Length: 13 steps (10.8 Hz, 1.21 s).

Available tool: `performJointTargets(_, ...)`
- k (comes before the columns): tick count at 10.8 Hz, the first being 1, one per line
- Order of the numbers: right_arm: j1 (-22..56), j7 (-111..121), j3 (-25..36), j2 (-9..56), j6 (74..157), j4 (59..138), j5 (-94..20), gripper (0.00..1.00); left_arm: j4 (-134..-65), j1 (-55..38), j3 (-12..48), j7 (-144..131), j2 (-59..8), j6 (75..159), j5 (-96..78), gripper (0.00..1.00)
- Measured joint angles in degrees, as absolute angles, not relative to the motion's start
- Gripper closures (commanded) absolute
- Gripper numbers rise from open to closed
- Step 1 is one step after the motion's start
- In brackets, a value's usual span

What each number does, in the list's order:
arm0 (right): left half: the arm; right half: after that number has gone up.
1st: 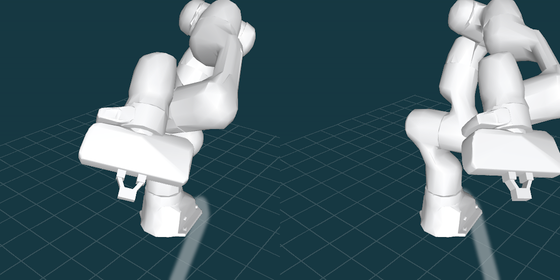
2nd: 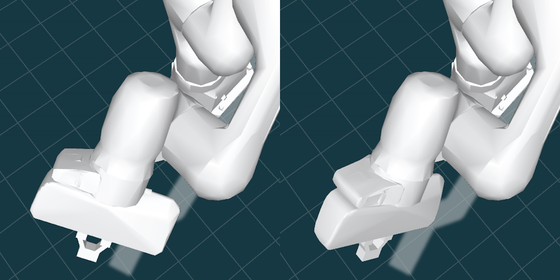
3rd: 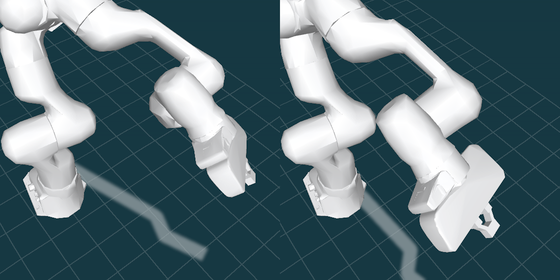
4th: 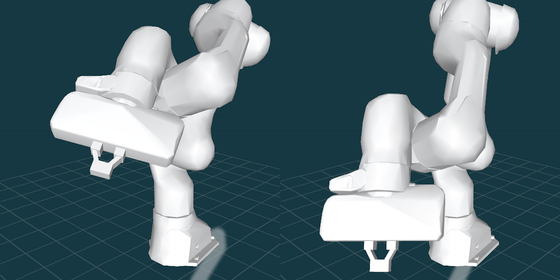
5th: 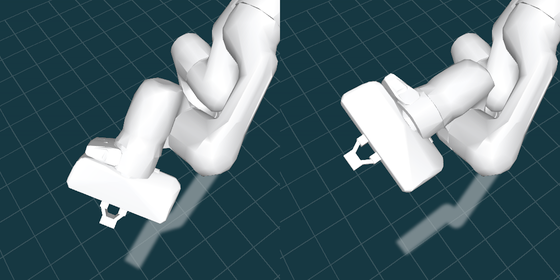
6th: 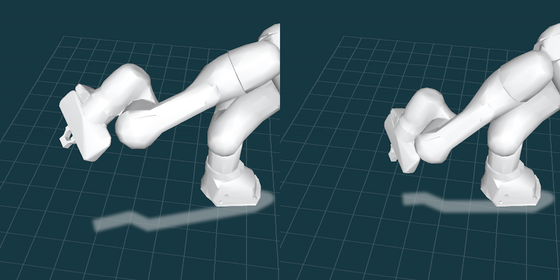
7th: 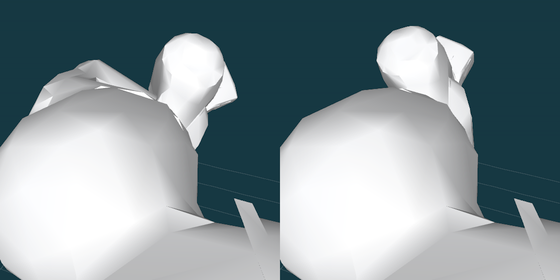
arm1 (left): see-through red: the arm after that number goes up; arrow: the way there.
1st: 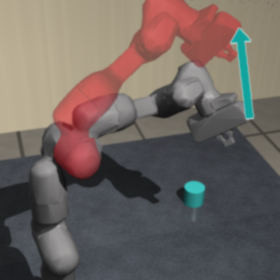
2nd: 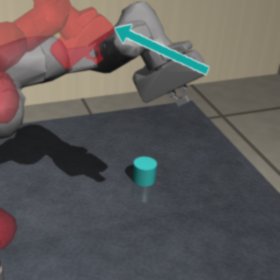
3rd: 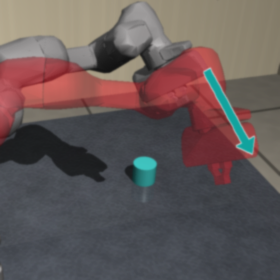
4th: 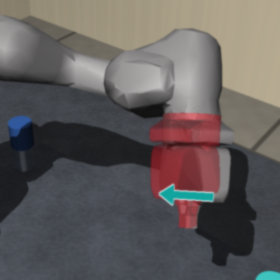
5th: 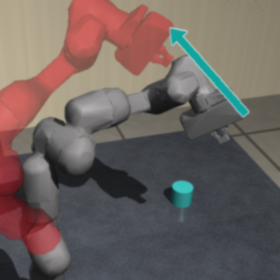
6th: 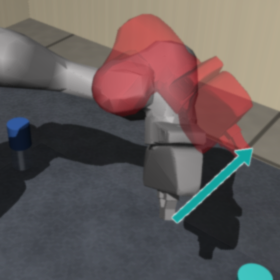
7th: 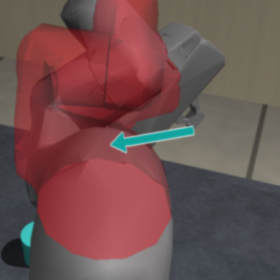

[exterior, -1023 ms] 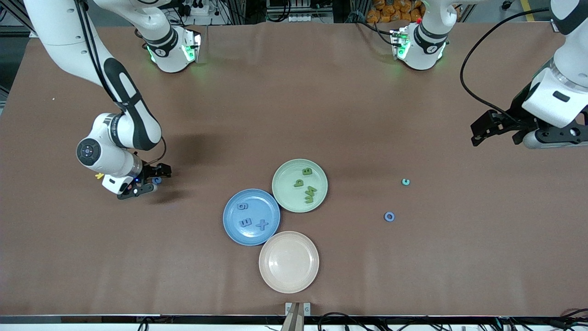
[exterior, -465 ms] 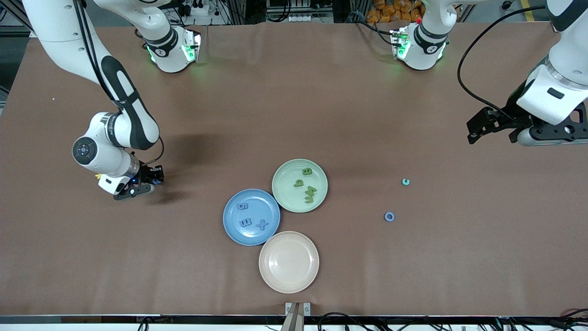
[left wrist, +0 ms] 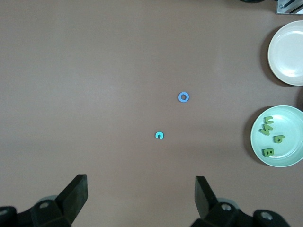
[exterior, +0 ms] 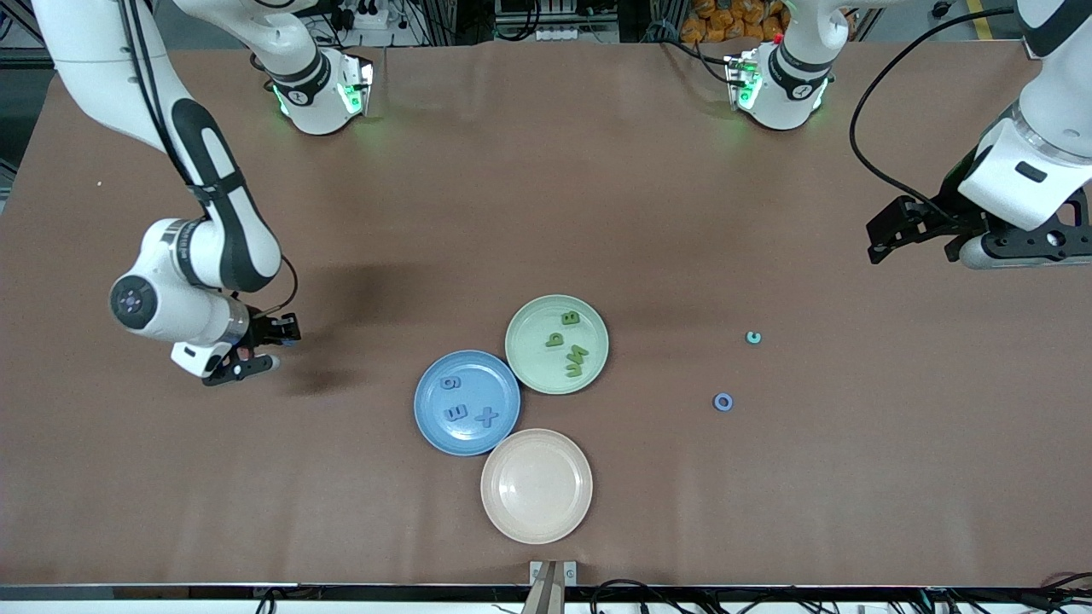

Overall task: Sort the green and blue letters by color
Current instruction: 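Carry the blue c onto the blue plate and open the right gripper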

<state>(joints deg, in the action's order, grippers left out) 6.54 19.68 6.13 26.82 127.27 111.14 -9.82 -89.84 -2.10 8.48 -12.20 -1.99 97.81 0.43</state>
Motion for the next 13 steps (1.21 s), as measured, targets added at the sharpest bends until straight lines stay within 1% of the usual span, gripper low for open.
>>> performJointTargets(1, 7.26, 16.44, 5.76, 27.34, 122.15, 106.07, -10.05, 1.0, -89.53, -2.1, 8.49, -12.2, -1.94, 97.01, 0.43, 0.0)
performJointTargets(2, 8.95, 12.82, 5.36, 28.36, 120.12, 102.28, -11.86, 1.0, -89.19, -2.1, 8.43, -12.2, -1.88, 96.16, 0.43, 0.0)
performJointTargets(5, 17.26, 3.4, 4.92, 34.21, 120.23, 93.87, -21.24, 1.0, -88.79, -1.64, 8.01, -12.19, -1.66, 94.25, 0.43, 0.0)
performJointTargets(8, 22.25, -3.13, 4.88, 38.77, 122.16, 87.53, -31.29, 1.0, -88.71, -1.26, 7.56, -10.28, -1.63, 93.03, 0.43, 0.0)
performJointTargets(9, 23.0, -5.47, 4.88, 39.7, 123.55, 86.1, -33.6, 0.34, -88.7, -1.2, 7.44, -10.03, -1.63, 92.69, 0.43, 0.0)
performJointTargets(10, 23.42, -7.4, 4.88, 40.34, 124.82, 85.07, -34.96, 0.0, -88.7, -1.21, 7.42, -10.02, -1.63, 92.52, 0.43, 0.0)
performJointTargets(13, 23.56, -9.06, 4.98, 41.41, 125.56, 84.14, -35.97, 0.0, -88.67, -1.24, 7.44, -9.98, -1.63, 92.43, 0.43, 0.0)
